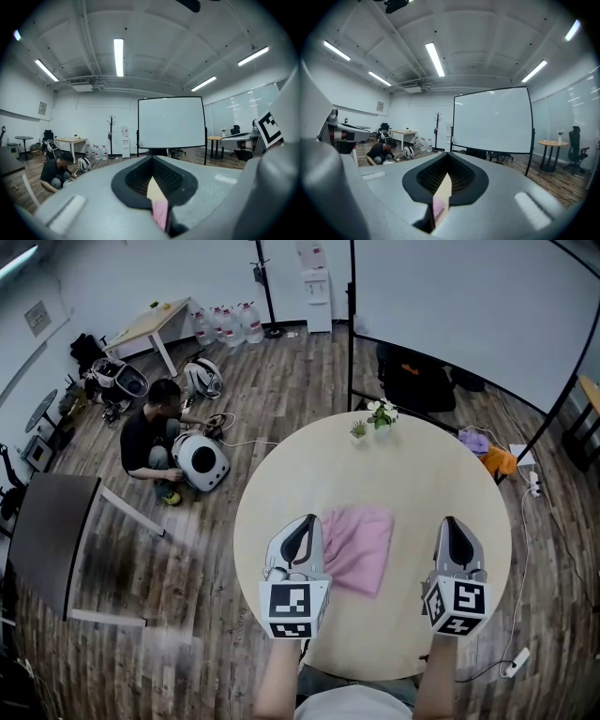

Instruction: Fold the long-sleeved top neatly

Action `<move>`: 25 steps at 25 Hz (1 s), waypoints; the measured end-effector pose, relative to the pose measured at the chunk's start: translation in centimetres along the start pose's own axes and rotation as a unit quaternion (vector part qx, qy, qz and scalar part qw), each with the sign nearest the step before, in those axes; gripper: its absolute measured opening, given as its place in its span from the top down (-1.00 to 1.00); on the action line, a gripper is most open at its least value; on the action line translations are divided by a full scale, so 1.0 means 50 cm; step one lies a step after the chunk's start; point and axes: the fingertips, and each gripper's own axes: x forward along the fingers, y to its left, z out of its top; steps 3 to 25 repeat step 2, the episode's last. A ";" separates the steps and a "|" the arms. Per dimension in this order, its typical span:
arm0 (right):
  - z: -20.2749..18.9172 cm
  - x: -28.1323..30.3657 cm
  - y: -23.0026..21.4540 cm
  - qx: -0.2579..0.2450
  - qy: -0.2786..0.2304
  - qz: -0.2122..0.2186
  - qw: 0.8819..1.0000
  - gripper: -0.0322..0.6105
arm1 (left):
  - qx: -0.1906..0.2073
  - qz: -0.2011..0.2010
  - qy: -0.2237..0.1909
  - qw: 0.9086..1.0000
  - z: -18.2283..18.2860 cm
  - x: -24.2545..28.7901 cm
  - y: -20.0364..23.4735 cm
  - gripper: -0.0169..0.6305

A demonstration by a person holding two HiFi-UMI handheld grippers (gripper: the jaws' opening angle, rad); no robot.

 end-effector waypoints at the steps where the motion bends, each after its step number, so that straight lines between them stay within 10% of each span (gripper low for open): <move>1: 0.000 0.001 -0.001 0.000 0.000 0.000 1.000 0.83 | 0.000 0.000 0.001 1.000 0.000 0.001 0.000 0.94; 25: 0.000 0.002 -0.002 0.001 0.001 -0.001 1.000 0.83 | -0.001 0.000 0.002 1.000 -0.001 0.003 0.000 0.94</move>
